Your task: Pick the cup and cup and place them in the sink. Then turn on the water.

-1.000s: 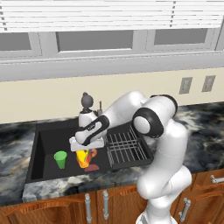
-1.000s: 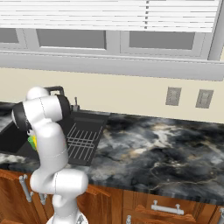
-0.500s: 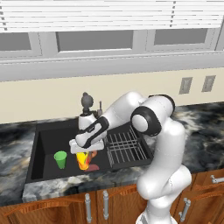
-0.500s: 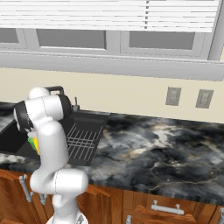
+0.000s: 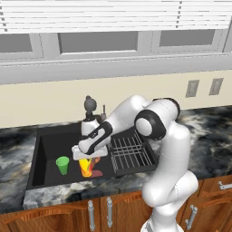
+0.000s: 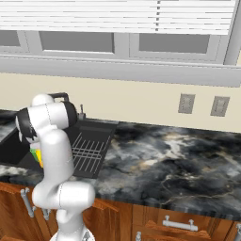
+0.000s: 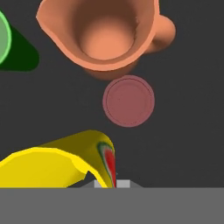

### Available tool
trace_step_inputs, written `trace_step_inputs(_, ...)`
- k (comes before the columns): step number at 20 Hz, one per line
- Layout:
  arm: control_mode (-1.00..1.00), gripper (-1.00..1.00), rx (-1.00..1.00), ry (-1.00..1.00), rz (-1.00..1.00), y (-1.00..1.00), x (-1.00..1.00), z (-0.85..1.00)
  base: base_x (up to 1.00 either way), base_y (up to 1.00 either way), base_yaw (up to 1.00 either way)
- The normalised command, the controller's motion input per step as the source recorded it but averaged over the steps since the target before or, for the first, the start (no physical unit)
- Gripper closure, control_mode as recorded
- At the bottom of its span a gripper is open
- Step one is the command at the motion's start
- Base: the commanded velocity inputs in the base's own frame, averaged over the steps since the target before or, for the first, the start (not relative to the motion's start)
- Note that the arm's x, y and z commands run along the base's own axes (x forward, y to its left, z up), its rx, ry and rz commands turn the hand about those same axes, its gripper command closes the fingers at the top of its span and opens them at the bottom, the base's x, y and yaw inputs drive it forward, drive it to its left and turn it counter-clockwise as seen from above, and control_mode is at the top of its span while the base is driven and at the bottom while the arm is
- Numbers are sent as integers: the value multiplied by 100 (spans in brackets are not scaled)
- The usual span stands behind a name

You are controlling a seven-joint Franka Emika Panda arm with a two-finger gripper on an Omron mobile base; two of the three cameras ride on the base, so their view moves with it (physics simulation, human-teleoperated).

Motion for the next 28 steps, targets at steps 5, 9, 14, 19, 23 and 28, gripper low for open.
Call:
trace_step_inputs(5, -100, 100, 0, 0, 0, 5, 0, -18, 0, 0, 0)
trace_step_inputs(9, -100, 100, 0, 0, 0, 7, 0, -20, 0, 0, 0)
trace_step_inputs(14, -100, 100, 0, 0, 0, 18, 2, -19, 0, 0, 0)
trace_step_inputs(19, -100, 100, 0, 0, 0, 20, 6, -20, 0, 0, 0)
trace_step_inputs(23, -100, 100, 0, 0, 0, 16, 3, -20, 0, 0, 0)
trace_step_inputs(28, -100, 100, 0, 0, 0, 13, 6, -17, 0, 0, 0)
